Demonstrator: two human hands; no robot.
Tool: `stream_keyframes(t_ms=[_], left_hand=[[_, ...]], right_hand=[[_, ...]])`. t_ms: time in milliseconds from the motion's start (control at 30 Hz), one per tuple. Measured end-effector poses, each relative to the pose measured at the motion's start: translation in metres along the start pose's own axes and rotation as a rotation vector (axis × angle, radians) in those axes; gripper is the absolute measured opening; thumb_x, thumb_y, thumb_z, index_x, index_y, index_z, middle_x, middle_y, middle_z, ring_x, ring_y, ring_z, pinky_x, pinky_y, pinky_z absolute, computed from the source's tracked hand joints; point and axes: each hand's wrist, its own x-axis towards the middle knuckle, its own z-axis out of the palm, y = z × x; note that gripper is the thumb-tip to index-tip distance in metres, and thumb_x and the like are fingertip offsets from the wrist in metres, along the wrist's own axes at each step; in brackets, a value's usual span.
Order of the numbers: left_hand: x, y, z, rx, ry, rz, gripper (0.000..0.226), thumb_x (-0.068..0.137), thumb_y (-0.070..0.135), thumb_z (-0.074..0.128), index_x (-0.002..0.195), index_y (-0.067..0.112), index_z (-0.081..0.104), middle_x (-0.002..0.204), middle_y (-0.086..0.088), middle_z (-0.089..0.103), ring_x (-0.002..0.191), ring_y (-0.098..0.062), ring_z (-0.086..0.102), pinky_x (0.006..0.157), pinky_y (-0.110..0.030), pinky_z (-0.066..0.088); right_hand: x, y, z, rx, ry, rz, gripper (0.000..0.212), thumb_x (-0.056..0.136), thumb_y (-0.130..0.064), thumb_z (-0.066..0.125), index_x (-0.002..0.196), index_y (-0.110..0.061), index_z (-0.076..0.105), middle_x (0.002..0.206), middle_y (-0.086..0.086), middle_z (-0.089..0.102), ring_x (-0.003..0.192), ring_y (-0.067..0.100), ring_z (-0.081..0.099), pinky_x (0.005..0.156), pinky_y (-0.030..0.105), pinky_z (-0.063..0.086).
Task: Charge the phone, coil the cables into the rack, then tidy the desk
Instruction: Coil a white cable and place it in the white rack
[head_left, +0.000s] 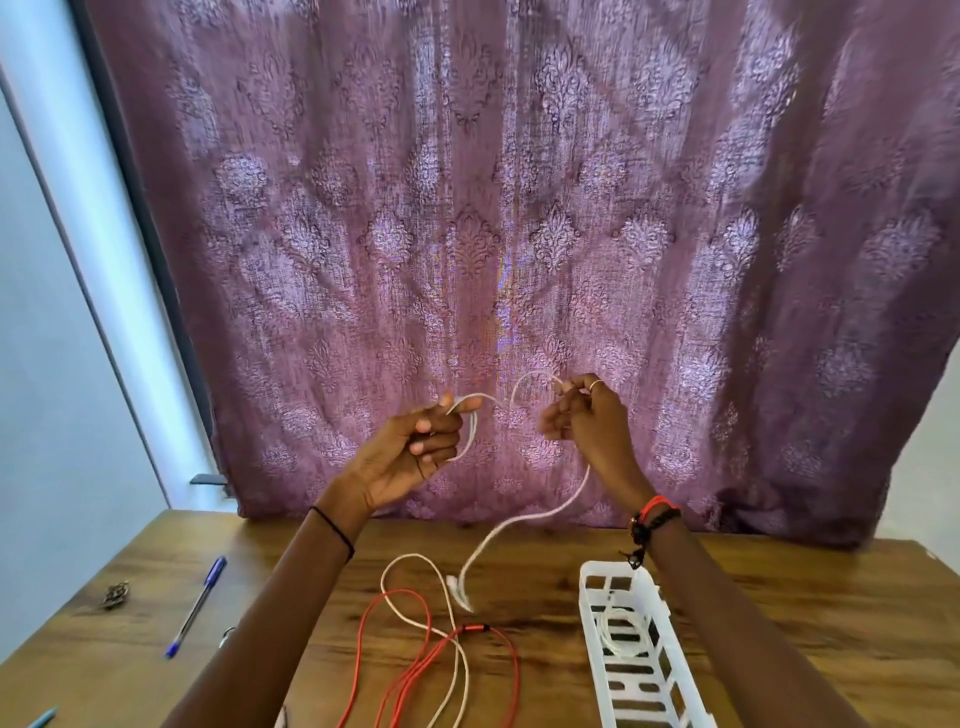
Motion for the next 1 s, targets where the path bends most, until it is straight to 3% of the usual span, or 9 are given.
stream_keyframes(t_ms=[100, 233, 333, 467, 533, 667, 800, 900, 1000], left_hand=[[-0.003, 0.007, -0.003, -0.014, -0.055, -0.004, 0.034, 0.080, 0.018, 0.070, 0.109, -0.001, 0.066, 0.051, 0.010, 0.043, 0.042, -0.004, 0.021, 0.042, -0.014, 0.032], [0.000, 0.017, -0.005, -0.197, -0.119, 0.064, 0.031, 0.096, 0.012, 0.045, 0.119, -0.005, 0.058, 0.060, 0.006, 0.052, 0.046, -0.005, 0.030, 0.049, -0.019, 0.038], [0.007, 0.017, -0.001, -0.240, 0.024, 0.188, 0.038, 0.086, 0.007, 0.059, 0.122, -0.005, 0.057, 0.060, 0.008, 0.049, 0.045, -0.006, 0.040, 0.048, -0.016, 0.038], [0.018, 0.010, 0.003, -0.313, 0.075, 0.272, 0.063, 0.067, 0.003, 0.079, 0.123, -0.007, 0.053, 0.061, 0.008, 0.050, 0.045, -0.005, 0.044, 0.047, -0.016, 0.042], [0.024, 0.006, 0.008, -0.320, 0.131, 0.283, 0.054, 0.076, 0.005, 0.067, 0.124, -0.008, 0.048, 0.060, 0.009, 0.051, 0.043, -0.004, 0.045, 0.045, -0.015, 0.041], [0.029, 0.003, 0.018, -0.260, 0.241, 0.292, 0.039, 0.086, 0.010, 0.041, 0.121, -0.006, 0.047, 0.056, 0.010, 0.049, 0.042, -0.003, 0.042, 0.044, -0.012, 0.037], [0.028, 0.005, 0.021, -0.229, 0.266, 0.279, 0.039, 0.084, 0.011, 0.043, 0.118, -0.007, 0.048, 0.055, 0.010, 0.049, 0.041, -0.003, 0.044, 0.044, -0.012, 0.039], [0.028, 0.007, 0.025, -0.237, 0.255, 0.255, 0.038, 0.083, 0.011, 0.044, 0.116, -0.008, 0.050, 0.056, 0.010, 0.048, 0.041, -0.003, 0.043, 0.043, -0.011, 0.039], [0.029, 0.008, 0.032, -0.221, 0.243, 0.233, 0.038, 0.085, 0.011, 0.043, 0.116, -0.009, 0.050, 0.056, 0.010, 0.047, 0.041, -0.003, 0.042, 0.044, -0.011, 0.038]], right_hand=[[0.003, 0.015, 0.000, -0.071, -0.033, 0.133, 0.027, 0.098, 0.000, 0.028, 0.082, -0.014, 0.045, 0.064, 0.011, 0.058, 0.038, 0.012, 0.054, 0.039, 0.022, 0.047], [0.000, 0.034, 0.007, -0.182, -0.149, 0.182, 0.030, 0.095, 0.005, 0.026, 0.078, -0.014, 0.043, 0.066, 0.011, 0.058, 0.040, 0.002, 0.056, 0.040, 0.014, 0.043], [-0.008, 0.043, 0.019, -0.196, -0.226, 0.147, 0.029, 0.096, 0.004, 0.031, 0.078, -0.013, 0.045, 0.068, 0.009, 0.059, 0.046, -0.004, 0.059, 0.046, 0.010, 0.044], [-0.013, 0.055, 0.034, -0.294, -0.322, 0.056, 0.028, 0.094, 0.000, 0.041, 0.075, -0.017, 0.054, 0.069, -0.002, 0.063, 0.065, 0.015, 0.064, 0.076, 0.034, 0.053], [-0.015, 0.058, 0.039, -0.307, -0.367, 0.053, 0.032, 0.094, -0.002, 0.045, 0.071, -0.021, 0.056, 0.071, -0.002, 0.065, 0.070, 0.019, 0.065, 0.082, 0.038, 0.052], [-0.021, 0.054, 0.043, -0.350, -0.408, 0.059, 0.018, 0.094, -0.005, 0.049, 0.085, -0.005, 0.065, 0.082, 0.014, 0.071, 0.054, -0.009, 0.058, 0.069, 0.015, 0.048], [-0.016, 0.045, 0.035, -0.483, -0.186, 0.000, 0.019, 0.091, -0.007, 0.049, 0.086, -0.004, 0.067, 0.079, 0.012, 0.072, 0.049, -0.004, 0.057, 0.062, 0.023, 0.050], [-0.013, 0.026, 0.030, -0.475, 0.003, -0.165, 0.019, 0.091, -0.006, 0.049, 0.102, -0.006, 0.063, 0.097, 0.010, 0.069, 0.078, 0.013, 0.062, 0.067, 0.018, 0.041], [-0.010, 0.008, 0.033, -0.400, -0.054, -0.305, 0.037, 0.092, -0.009, 0.052, 0.129, -0.008, 0.052, 0.130, 0.005, 0.057, 0.121, 0.015, 0.051, 0.100, 0.021, 0.037]])
